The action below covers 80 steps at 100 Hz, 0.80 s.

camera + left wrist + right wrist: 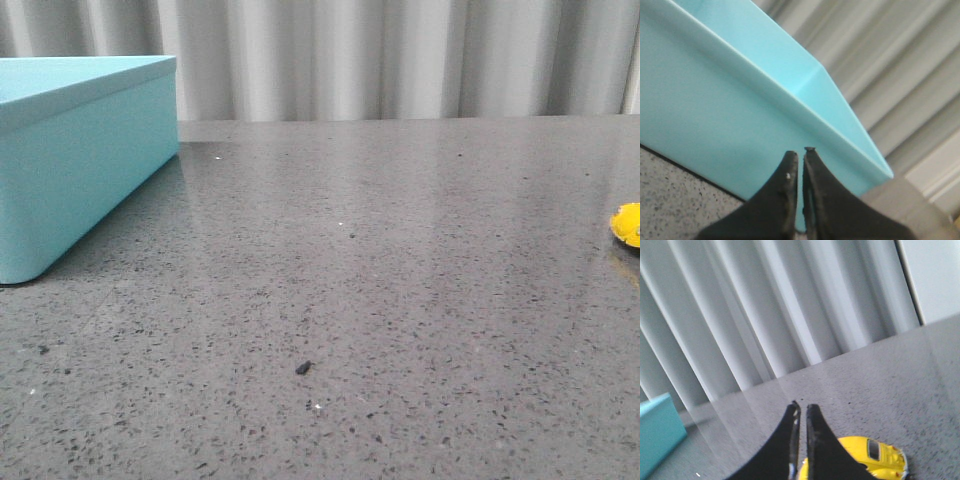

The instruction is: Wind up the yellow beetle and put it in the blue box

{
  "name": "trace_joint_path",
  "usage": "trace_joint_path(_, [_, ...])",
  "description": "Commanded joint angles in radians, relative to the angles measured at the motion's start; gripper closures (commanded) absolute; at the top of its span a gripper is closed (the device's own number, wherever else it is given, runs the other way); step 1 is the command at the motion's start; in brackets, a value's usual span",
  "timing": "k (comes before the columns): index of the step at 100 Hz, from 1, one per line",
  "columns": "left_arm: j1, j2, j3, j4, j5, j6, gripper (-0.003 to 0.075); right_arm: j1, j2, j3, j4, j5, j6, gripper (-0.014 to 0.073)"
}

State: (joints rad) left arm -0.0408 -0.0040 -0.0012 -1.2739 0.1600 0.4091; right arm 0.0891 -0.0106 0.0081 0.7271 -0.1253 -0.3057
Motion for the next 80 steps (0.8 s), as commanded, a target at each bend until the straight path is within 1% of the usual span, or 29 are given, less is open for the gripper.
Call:
trace_joint_path(1, [0.000,-0.030,0.024,-0.124,-0.132,-0.004,0.0741,-0.001,0.001,-0.011,0.073,-0.071,-0.002,0.0636])
trace_joint_path(7, [-0.002,-0.030,0.006,-0.136,-0.151,-0.004,0.0741,-0.001,0.003,-0.043,0.071,-0.058,-0.002,0.0636])
trace_joint_path(13, [-0.006,-0.026,-0.021,-0.107,-0.141,0.006,0.0741,-0.001,0.015,-0.095,0.052,-0.025,-0.007,0.0636])
trace_joint_path(22, [-0.006,0.002,-0.086,0.045,-0.075,0.040,0.0741,-0.001,0.057,-0.192,-0.022,0.061,-0.022,0.0636])
trace_joint_path(29, [-0.006,0.045,-0.155,0.204,-0.006,0.045,0.0741,-0.001,0.121,-0.282,-0.097,0.169,-0.023,0.0636])
trace_joint_path(37, [-0.006,0.114,-0.252,0.384,0.084,0.045,0.0741,-0.001,0.232,-0.393,-0.179,0.340,-0.023,0.0636])
trace_joint_path(47, [-0.006,0.229,-0.364,0.543,0.198,0.045,0.0741,-0.001,0.383,-0.544,-0.300,0.568,-0.023,0.0636])
trace_joint_path(54, [-0.032,0.279,-0.418,0.583,0.212,0.045,0.0741,-0.001,0.502,-0.658,-0.394,0.727,-0.023,0.0635])
trace_joint_path(55, [-0.039,0.282,-0.422,0.585,0.209,0.045,0.0741,-0.001,0.512,-0.668,-0.402,0.727,-0.023,0.0635])
trace_joint_path(62, [-0.082,0.309,-0.446,0.588,0.194,0.047,0.0741,-0.001,0.612,-0.756,-0.470,0.865,-0.007,0.0635])
trace_joint_path(74, [-0.150,0.357,-0.456,0.612,0.199,0.047,0.0741,-0.001,0.766,-0.883,-0.554,1.044,0.057,0.0634])
trace_joint_path(80, [-0.179,0.385,-0.456,0.620,0.209,0.047,0.0741,-0.001,0.829,-0.932,-0.582,1.101,0.101,0.0634])
